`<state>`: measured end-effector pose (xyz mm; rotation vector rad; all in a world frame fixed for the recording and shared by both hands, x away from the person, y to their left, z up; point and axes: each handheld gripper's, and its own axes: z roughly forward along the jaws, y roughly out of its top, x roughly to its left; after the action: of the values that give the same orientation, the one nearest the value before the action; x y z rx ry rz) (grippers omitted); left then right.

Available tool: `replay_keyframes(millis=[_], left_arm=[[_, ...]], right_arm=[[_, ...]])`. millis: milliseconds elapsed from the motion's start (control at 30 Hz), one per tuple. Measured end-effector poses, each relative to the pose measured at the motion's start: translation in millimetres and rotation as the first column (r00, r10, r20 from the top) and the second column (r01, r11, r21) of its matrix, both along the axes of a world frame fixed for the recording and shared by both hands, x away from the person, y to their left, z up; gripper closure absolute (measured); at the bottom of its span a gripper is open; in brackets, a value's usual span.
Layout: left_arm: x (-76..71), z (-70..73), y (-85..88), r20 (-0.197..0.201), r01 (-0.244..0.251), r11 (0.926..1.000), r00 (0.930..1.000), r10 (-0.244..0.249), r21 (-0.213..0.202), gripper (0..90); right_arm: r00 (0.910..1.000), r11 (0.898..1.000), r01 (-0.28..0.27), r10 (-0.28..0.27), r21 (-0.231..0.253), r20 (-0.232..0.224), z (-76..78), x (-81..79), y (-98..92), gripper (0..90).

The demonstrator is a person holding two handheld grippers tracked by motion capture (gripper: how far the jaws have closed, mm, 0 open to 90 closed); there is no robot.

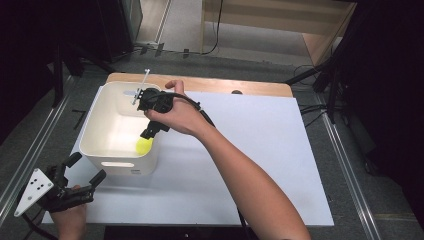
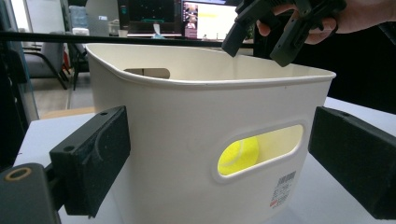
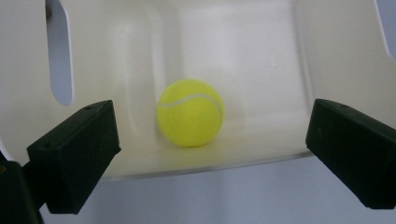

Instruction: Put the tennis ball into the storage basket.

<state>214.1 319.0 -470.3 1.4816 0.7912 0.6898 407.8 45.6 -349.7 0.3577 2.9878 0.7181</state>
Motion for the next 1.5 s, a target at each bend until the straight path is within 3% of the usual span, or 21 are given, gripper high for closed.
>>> replay_keyframes(millis=[867, 1500], left_arm=[[0.4, -0.3, -1.1, 0.001, -0.001, 1.0000, 1.0000, 0.001, 0.000, 5.8], [0.5, -0.3, -1.2, 0.001, -0.003, 1.0000, 1.0000, 0.003, 0.008, 5.8]], right_arm=[[0.9981, 0.997, 0.061, -0.061, 0.039, 0.012, 2.2, 0.0, -44.4, 1.5], [0.9875, 0.983, 0.155, -0.157, 0.100, 0.011, -10.7, 0.9, -97.0, 1.5]])
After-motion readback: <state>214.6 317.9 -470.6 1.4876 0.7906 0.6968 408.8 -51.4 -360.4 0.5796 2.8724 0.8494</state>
